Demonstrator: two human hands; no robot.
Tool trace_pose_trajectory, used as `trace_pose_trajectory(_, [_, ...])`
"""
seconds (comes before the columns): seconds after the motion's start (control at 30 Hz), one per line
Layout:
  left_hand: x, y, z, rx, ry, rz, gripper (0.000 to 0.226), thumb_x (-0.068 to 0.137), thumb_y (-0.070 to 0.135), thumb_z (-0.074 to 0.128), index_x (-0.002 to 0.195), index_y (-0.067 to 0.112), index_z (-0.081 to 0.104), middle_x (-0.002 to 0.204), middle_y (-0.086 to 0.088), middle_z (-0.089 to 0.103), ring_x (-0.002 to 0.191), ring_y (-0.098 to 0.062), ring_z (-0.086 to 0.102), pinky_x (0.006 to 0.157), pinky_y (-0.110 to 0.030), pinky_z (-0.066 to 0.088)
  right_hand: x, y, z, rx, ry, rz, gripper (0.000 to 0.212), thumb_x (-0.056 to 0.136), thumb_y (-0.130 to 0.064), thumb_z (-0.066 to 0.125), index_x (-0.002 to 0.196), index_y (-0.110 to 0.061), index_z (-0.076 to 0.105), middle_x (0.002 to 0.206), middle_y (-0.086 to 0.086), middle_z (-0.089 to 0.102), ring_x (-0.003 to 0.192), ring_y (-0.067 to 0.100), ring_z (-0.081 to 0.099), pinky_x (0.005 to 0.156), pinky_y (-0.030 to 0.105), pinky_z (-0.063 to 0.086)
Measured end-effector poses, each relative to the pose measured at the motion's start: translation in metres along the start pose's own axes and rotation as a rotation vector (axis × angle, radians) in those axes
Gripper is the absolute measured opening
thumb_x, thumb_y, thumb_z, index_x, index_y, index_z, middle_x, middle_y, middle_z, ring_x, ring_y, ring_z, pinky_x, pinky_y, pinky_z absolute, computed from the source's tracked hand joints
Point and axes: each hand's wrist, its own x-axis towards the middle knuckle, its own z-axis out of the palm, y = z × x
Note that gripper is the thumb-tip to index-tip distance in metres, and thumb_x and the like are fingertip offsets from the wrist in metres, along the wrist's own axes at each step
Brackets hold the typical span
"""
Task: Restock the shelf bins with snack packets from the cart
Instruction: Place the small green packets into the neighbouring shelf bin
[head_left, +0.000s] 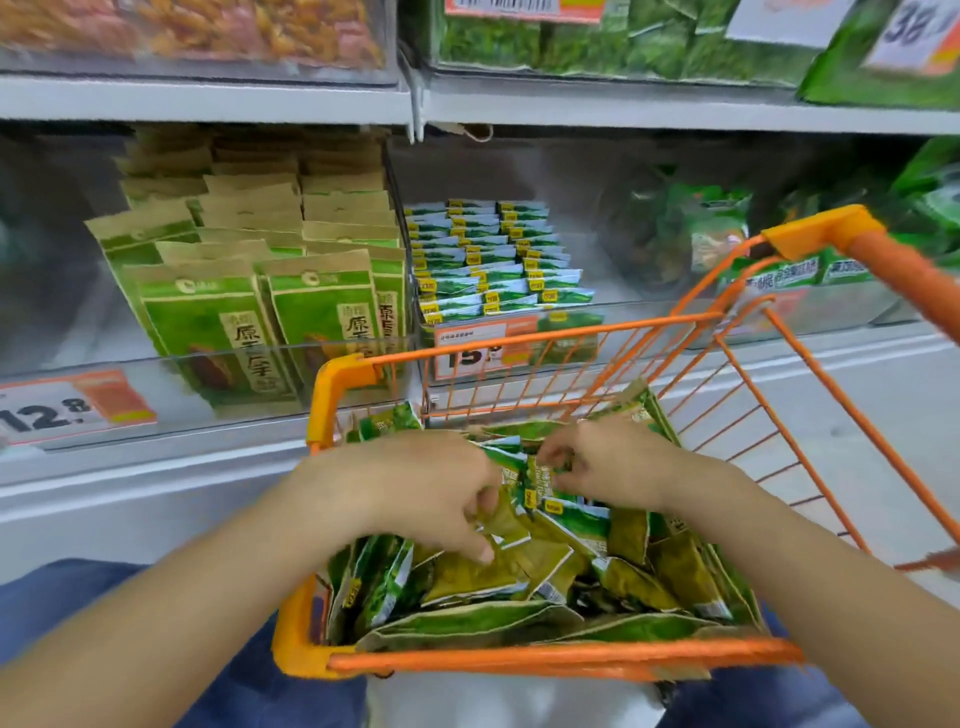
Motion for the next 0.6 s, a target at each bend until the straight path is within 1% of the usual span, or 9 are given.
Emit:
trace_pose_trajectory(0.03, [0.003,0.006,0.007,0.072,-0.087,-0.031,0.05,0.082,0.061,0.063,0.11,0.02,0.063,0.099,0.005,0.065,0.093,-0.018,0.061,0.075,-0.032,0.05,0.002,-0.001,0.003,-0.008,0.025,-0.005,0.03,0.095,-0.033,0.053,0.124,-0.025,0.058,0.097,-0.005,0.064,0.087,0.014,0.055,0.061,0.026,0.037])
trace_pose_trajectory(0.07, [0.004,0.011,0.012,0.15,-0.126,-0.046,0.054,0.081,0.065,0.061,0.102,0.015,0.064,0.086,0.001,0.063,0.083,-0.021,0.059,0.068,-0.033,0.048,0.005,-0.001,0.006,-0.008,0.044,-0.007,0.03,0.096,-0.034,0.051,0.124,-0.026,0.058,0.096,-0.005,0.065,0.085,0.015,0.054,0.061,0.026,0.034])
trace_pose_trajectory(0.13, [0.001,0.023,0.02,0.273,-0.125,-0.051,0.057,0.083,0.066,0.054,0.086,0.01,0.061,0.068,0.0,0.05,0.071,-0.024,0.052,0.061,-0.031,0.038,0.008,0.0,0.008,0.005,0.061,0.001,0.03,0.096,-0.036,0.05,0.124,-0.026,0.058,0.102,-0.004,0.067,0.087,0.016,0.056,0.065,0.025,0.033])
trace_pose_trajectory(0.17, [0.0,0.027,0.021,0.311,-0.103,-0.039,0.054,0.085,0.064,0.052,0.082,0.011,0.058,0.065,0.001,0.045,0.07,-0.024,0.049,0.061,-0.031,0.036,0.009,0.001,0.009,0.016,0.063,0.005,0.03,0.096,-0.036,0.051,0.123,-0.025,0.058,0.105,-0.003,0.068,0.091,0.017,0.057,0.067,0.025,0.034])
trace_pose_trajectory(0.27, [-0.003,0.033,0.022,0.344,-0.051,0.045,0.044,0.087,0.053,0.053,0.088,0.01,0.061,0.073,-0.002,0.048,0.074,-0.028,0.053,0.065,-0.033,0.044,0.007,0.009,0.012,-0.001,0.031,0.021,0.031,0.097,-0.036,0.05,0.123,-0.021,0.058,0.111,0.0,0.066,0.099,0.02,0.059,0.069,0.024,0.034])
trace_pose_trajectory(0.37, [-0.001,0.037,0.023,0.335,-0.073,0.086,0.038,0.089,0.043,0.052,0.09,0.007,0.064,0.071,-0.004,0.049,0.075,-0.03,0.057,0.064,-0.034,0.048,0.004,0.017,0.014,0.047,-0.007,0.058,0.029,0.098,-0.033,0.05,0.12,-0.018,0.061,0.105,0.001,0.065,0.092,0.019,0.056,0.065,0.024,0.034])
trace_pose_trajectory(0.43, [0.004,0.042,0.028,0.324,-0.086,0.072,0.037,0.093,0.036,0.043,0.094,0.005,0.063,0.066,-0.004,0.043,0.07,-0.029,0.048,0.057,-0.032,0.039,0.001,0.025,0.012,0.112,0.014,0.088,0.027,0.098,-0.033,0.05,0.118,-0.019,0.062,0.105,0.001,0.065,0.086,0.015,0.052,0.065,0.025,0.037])
trace_pose_trajectory(0.5, [0.009,0.048,0.032,0.309,-0.077,0.053,0.038,0.097,0.03,0.035,0.097,0.004,0.062,0.068,-0.005,0.042,0.068,-0.028,0.043,0.056,-0.032,0.029,-0.002,0.031,0.008,0.138,0.046,0.118,0.027,0.098,-0.033,0.049,0.119,-0.019,0.062,0.109,0.002,0.066,0.086,0.015,0.054,0.071,0.026,0.042])
trace_pose_trajectory(0.6, [0.019,0.048,0.031,0.244,-0.009,0.052,0.04,0.1,0.028,0.031,0.092,0.004,0.063,0.071,-0.009,0.05,0.07,-0.031,0.048,0.061,-0.034,0.036,-0.005,0.04,0.006,0.191,0.093,0.13,0.026,0.098,-0.032,0.049,0.116,-0.019,0.062,0.105,0.004,0.069,0.082,0.016,0.057,0.076,0.029,0.049])
